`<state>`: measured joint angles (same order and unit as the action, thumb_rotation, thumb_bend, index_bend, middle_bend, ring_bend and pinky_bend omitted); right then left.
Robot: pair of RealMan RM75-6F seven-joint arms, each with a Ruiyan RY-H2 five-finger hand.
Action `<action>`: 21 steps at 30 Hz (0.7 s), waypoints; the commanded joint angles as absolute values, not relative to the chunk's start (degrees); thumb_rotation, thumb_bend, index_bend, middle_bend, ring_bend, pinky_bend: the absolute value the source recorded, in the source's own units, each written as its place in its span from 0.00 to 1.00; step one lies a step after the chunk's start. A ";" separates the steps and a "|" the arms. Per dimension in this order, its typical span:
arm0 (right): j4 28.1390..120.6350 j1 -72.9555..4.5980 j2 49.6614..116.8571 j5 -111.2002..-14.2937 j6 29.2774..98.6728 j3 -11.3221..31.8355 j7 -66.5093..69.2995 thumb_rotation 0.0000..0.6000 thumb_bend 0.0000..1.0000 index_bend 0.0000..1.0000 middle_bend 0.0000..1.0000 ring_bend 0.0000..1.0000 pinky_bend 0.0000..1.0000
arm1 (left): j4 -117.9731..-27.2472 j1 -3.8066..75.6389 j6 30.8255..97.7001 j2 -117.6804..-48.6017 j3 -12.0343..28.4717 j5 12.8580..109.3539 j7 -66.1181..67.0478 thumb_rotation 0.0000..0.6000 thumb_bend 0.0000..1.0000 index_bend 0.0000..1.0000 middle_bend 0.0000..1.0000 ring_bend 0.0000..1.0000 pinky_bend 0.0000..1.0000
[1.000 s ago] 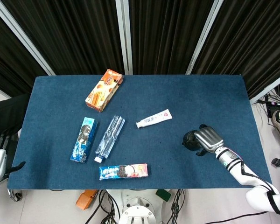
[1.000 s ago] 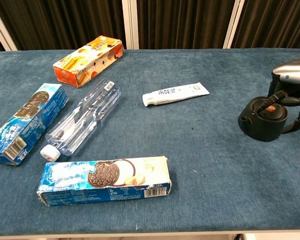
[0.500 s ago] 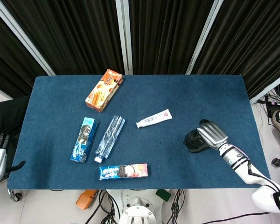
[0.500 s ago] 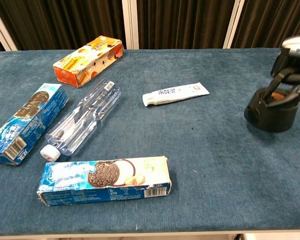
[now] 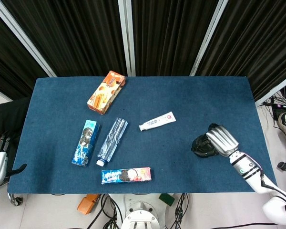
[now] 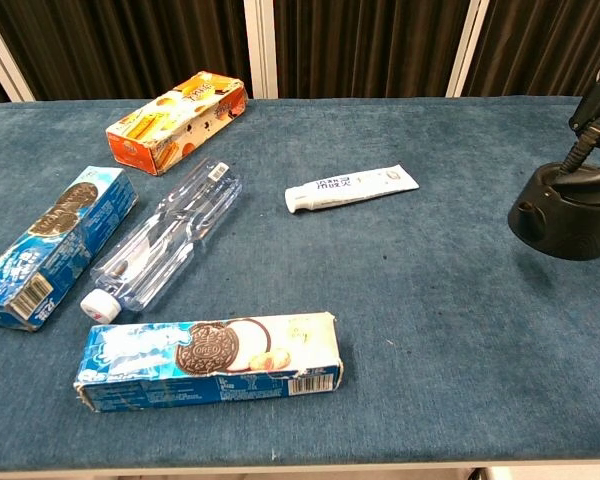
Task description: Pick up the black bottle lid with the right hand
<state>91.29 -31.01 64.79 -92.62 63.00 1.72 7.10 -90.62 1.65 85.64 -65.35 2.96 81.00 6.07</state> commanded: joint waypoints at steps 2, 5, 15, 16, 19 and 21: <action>91.00 -30.75 65.16 -92.89 63.70 1.67 6.85 0.61 0.48 1.00 1.00 1.00 0.44 | -90.61 1.61 85.76 -65.34 2.96 81.05 5.99 1.00 0.13 0.00 0.00 0.00 0.00; 90.98 -30.61 65.45 -93.02 64.33 1.82 5.92 0.60 0.56 1.00 1.00 1.00 0.45 | -90.52 1.54 85.80 -65.38 2.92 81.03 5.91 1.00 0.13 0.00 0.00 0.00 0.00; 93.72 -32.78 66.35 -94.12 63.26 3.34 -4.03 0.62 0.56 1.00 1.00 1.00 0.47 | -89.96 1.26 86.19 -65.72 2.80 81.23 5.24 1.00 0.13 0.00 0.00 0.00 0.00; 94.03 -33.02 66.41 -94.07 62.99 3.51 -5.22 0.62 0.57 1.00 1.00 1.00 0.47 | -89.93 1.24 86.23 -65.74 2.79 81.26 5.18 1.00 0.13 0.00 0.00 0.00 0.00; 95.66 -34.38 66.88 -93.17 61.01 4.47 -12.05 0.62 0.57 1.00 1.00 1.00 0.47 | -89.70 1.10 86.32 -65.89 2.73 81.25 4.88 1.00 0.13 0.00 0.00 0.00 0.00; 96.42 -35.14 67.26 -92.46 59.81 4.97 -15.81 0.62 0.57 1.00 1.00 1.00 0.47 | -89.48 1.04 86.28 -66.01 2.67 81.23 4.69 1.00 0.13 0.00 0.00 0.00 0.00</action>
